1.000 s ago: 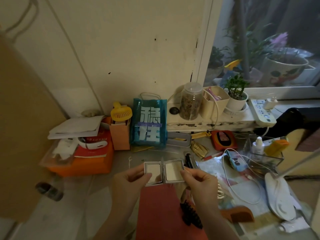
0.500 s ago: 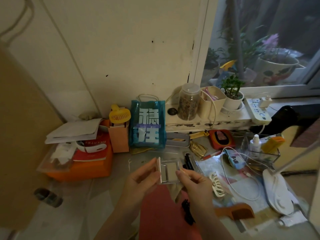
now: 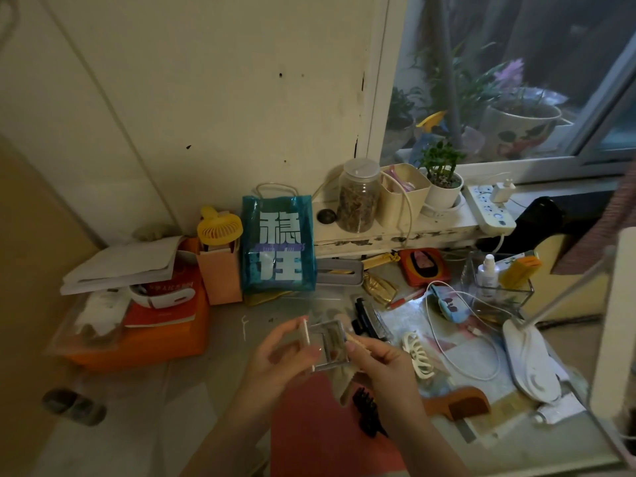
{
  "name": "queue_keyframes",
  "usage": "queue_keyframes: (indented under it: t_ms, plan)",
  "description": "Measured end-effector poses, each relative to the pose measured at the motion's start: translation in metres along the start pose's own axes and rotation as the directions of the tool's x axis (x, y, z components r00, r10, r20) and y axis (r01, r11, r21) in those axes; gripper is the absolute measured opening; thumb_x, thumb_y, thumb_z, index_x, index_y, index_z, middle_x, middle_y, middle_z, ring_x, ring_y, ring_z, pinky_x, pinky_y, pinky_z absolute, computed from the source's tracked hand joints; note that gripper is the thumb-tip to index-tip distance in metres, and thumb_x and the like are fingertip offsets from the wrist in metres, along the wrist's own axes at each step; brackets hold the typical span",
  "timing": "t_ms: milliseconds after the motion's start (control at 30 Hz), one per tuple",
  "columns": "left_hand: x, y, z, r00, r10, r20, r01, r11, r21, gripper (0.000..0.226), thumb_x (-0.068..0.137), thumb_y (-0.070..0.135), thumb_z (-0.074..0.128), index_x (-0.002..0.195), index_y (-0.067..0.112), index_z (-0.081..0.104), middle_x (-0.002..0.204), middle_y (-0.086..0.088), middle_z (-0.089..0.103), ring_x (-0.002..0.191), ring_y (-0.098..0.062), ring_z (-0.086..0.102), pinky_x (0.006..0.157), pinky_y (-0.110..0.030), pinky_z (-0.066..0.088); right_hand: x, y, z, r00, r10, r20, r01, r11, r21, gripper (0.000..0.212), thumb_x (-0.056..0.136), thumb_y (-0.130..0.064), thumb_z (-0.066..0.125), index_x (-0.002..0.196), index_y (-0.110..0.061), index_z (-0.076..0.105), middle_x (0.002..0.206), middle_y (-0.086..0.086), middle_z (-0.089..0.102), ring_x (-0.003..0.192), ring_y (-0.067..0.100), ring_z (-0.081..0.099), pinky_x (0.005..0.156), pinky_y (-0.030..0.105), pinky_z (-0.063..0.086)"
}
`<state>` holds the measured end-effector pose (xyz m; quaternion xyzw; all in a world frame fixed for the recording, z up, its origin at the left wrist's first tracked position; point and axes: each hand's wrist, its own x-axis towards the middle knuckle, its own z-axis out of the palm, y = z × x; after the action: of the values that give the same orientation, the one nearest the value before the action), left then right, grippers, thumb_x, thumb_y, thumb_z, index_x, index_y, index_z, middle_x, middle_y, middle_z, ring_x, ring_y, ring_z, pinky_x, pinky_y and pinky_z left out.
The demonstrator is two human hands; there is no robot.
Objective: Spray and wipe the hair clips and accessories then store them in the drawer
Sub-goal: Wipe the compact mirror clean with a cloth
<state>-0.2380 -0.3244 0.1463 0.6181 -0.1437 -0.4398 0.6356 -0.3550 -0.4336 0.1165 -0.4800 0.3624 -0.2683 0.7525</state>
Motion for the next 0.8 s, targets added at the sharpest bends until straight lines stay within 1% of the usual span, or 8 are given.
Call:
queue_keyframes:
  t_ms: [67,133,167,300,400,533,600,800]
  plan:
    - [-0.002,0.000,0.003,0.999,0.016,-0.027,-0.015,0.999,0.050,0.054,0.055,0.028,0.079,0.107,0.033,0.065,0.089,0.002,0.075,0.081,-0.017,0.072,0.068,-0.030,0.057,-0.002,0.001,0.001,1.000,0.007,0.018,-0.007,1.000,0.007,0.015,0.082,-0.007,0.063,0.092,-0.002,0.074,0.082,0.032,0.067,0.069,0.035,0.061,0.053,0.031,0.052]
    - [-0.001,-0.001,0.004,0.998,0.028,-0.058,-0.022,0.995,0.094,0.059,0.051,0.029,0.081,0.108,0.032,0.065,0.091,-0.003,0.074,0.082,-0.020,0.072,0.069,-0.032,0.058,-0.003,0.001,0.002,0.999,0.011,0.048,-0.012,1.000,0.018,0.015,0.082,-0.007,0.062,0.089,-0.003,0.075,0.076,0.029,0.068,0.063,0.033,0.061,0.050,0.031,0.053]
    - [0.000,-0.002,0.004,0.996,0.047,-0.073,-0.037,0.992,0.122,0.063,0.049,0.030,0.082,0.109,0.030,0.064,0.094,-0.004,0.073,0.084,-0.020,0.071,0.071,-0.033,0.058,-0.004,0.002,0.002,0.998,0.012,0.057,-0.013,1.000,0.025,0.016,0.083,-0.006,0.061,0.090,-0.002,0.075,0.077,0.027,0.069,0.064,0.033,0.062,0.052,0.033,0.055]
    - [0.006,-0.007,0.003,0.989,0.119,-0.085,-0.097,0.970,0.225,0.071,0.044,0.036,0.081,0.112,0.028,0.063,0.100,-0.002,0.071,0.087,-0.014,0.069,0.066,-0.022,0.054,-0.005,0.004,0.002,0.997,0.035,0.069,-0.036,0.999,0.020,0.019,0.083,-0.008,0.060,0.096,0.000,0.073,0.086,0.024,0.071,0.077,0.032,0.066,0.064,0.033,0.057]
    - [0.009,-0.010,0.003,0.983,0.164,-0.084,-0.140,0.960,0.242,0.065,0.050,0.030,0.080,0.113,0.027,0.062,0.096,0.000,0.073,0.086,-0.012,0.070,0.067,-0.020,0.054,-0.006,0.004,0.003,0.995,0.056,0.081,-0.060,0.997,0.041,0.026,0.080,-0.014,0.061,0.099,0.001,0.071,0.087,0.025,0.070,0.078,0.032,0.065,0.061,0.031,0.056]
    - [0.012,-0.014,0.003,0.977,0.193,-0.087,-0.166,0.954,0.248,0.051,0.066,0.012,0.079,0.109,0.035,0.062,0.092,0.006,0.075,0.085,-0.011,0.070,0.071,-0.025,0.056,-0.007,0.002,0.002,0.993,0.063,0.099,-0.072,0.994,0.080,0.023,0.082,-0.011,0.059,0.098,0.001,0.072,0.081,0.024,0.070,0.069,0.028,0.066,0.057,0.030,0.056]
    - [0.013,-0.015,0.003,0.976,0.199,-0.089,-0.172,0.952,0.253,0.051,0.069,0.007,0.078,0.108,0.036,0.063,0.090,0.006,0.075,0.084,-0.010,0.070,0.070,-0.025,0.056,-0.008,0.001,0.001,0.991,0.064,0.115,-0.074,0.994,0.086,0.026,0.080,-0.014,0.060,0.098,0.001,0.072,0.078,0.024,0.069,0.063,0.029,0.065,0.050,0.031,0.054]
    - [0.015,-0.019,0.005,0.967,0.232,-0.109,-0.194,0.940,0.280,0.051,0.072,0.002,0.075,0.109,0.035,0.063,0.091,0.003,0.074,0.084,-0.011,0.070,0.070,-0.026,0.056,-0.010,0.001,-0.002,0.990,0.048,0.130,-0.061,0.993,0.103,0.027,0.075,-0.013,0.062,0.096,-0.003,0.073,0.081,0.026,0.069,0.062,0.031,0.063,0.047,0.033,0.053]
